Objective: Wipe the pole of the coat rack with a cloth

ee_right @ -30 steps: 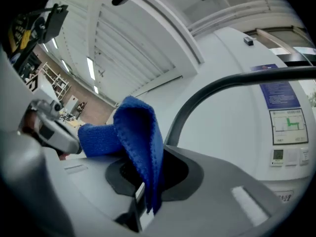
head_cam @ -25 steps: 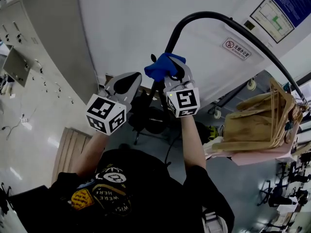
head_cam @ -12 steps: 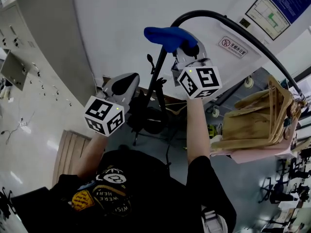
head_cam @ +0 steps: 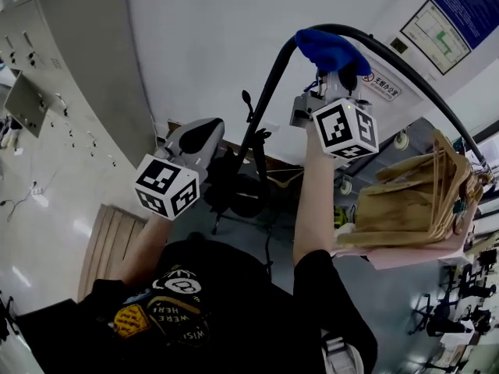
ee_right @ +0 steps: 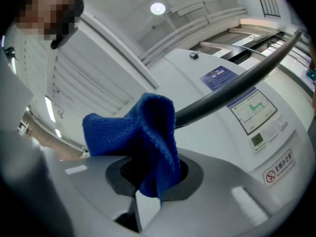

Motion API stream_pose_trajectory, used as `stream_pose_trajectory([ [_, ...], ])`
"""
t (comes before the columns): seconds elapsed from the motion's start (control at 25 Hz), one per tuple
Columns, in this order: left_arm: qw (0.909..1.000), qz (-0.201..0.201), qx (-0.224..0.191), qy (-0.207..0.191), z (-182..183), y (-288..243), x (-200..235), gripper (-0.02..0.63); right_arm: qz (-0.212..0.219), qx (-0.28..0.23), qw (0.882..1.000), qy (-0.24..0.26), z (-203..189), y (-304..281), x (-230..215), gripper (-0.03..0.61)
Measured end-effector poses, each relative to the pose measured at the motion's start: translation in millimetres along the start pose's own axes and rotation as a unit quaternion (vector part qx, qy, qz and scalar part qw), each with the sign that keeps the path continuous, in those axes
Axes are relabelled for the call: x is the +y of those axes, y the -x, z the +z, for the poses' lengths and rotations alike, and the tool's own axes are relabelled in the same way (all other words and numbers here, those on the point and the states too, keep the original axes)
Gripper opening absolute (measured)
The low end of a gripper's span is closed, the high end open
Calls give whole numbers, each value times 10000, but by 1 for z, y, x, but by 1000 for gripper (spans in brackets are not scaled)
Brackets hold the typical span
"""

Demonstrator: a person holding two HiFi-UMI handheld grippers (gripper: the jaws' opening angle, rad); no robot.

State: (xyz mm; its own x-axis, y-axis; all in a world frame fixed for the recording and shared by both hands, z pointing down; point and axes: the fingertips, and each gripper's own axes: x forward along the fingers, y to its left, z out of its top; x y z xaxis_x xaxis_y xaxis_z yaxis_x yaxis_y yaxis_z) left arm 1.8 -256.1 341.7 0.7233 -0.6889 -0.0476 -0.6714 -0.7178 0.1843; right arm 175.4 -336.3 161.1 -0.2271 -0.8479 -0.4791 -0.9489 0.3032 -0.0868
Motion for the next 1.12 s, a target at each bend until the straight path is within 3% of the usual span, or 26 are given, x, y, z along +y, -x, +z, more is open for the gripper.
stream_pose_trajectory([
  [0.12,10000,24,-14,-2,2,3,1,3,-274,-69,9991,-310,9,-5,-23,58],
  [0.24,10000,49,28,6,0,4,2,3,-92,-130,9990,-413,6,-3,-15,57],
  [0.48,10000,31,88,28,-3,2,-1,3,419,551,9966,449,-48,2,38,54],
  [0.72,9999,-1,142,40,-8,4,-3,3,567,1056,9822,1446,-113,44,62,55],
  [1.0,9998,-7,200,94,-15,5,-5,3,420,1832,9762,1081,-189,86,45,54],
  [1.12,9997,72,242,-61,-23,-2,2,3,409,2061,9744,800,-212,101,40,54],
])
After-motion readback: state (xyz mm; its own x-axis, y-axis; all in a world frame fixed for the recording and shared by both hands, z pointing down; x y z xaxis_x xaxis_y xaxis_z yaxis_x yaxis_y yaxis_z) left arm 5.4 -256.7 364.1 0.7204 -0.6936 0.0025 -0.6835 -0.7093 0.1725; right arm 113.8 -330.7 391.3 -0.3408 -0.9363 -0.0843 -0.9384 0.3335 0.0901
